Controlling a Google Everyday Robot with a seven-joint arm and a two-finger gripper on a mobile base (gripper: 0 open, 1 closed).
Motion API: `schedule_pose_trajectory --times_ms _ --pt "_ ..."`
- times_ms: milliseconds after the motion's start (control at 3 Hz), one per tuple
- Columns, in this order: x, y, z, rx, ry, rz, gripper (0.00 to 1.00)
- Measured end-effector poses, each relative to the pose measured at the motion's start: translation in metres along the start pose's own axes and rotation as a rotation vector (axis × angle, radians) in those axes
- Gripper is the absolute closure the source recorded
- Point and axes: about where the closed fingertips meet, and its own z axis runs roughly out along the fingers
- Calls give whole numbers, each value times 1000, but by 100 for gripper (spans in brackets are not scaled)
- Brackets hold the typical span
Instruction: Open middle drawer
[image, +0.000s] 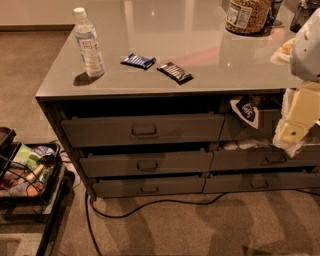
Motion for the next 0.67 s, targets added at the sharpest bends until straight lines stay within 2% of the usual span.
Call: schedule_pose_trajectory --times_ms 333,667 --pt "-1 1 1 4 -12 -1 0" --pt "-4 6 23 5 -107 -47 0"
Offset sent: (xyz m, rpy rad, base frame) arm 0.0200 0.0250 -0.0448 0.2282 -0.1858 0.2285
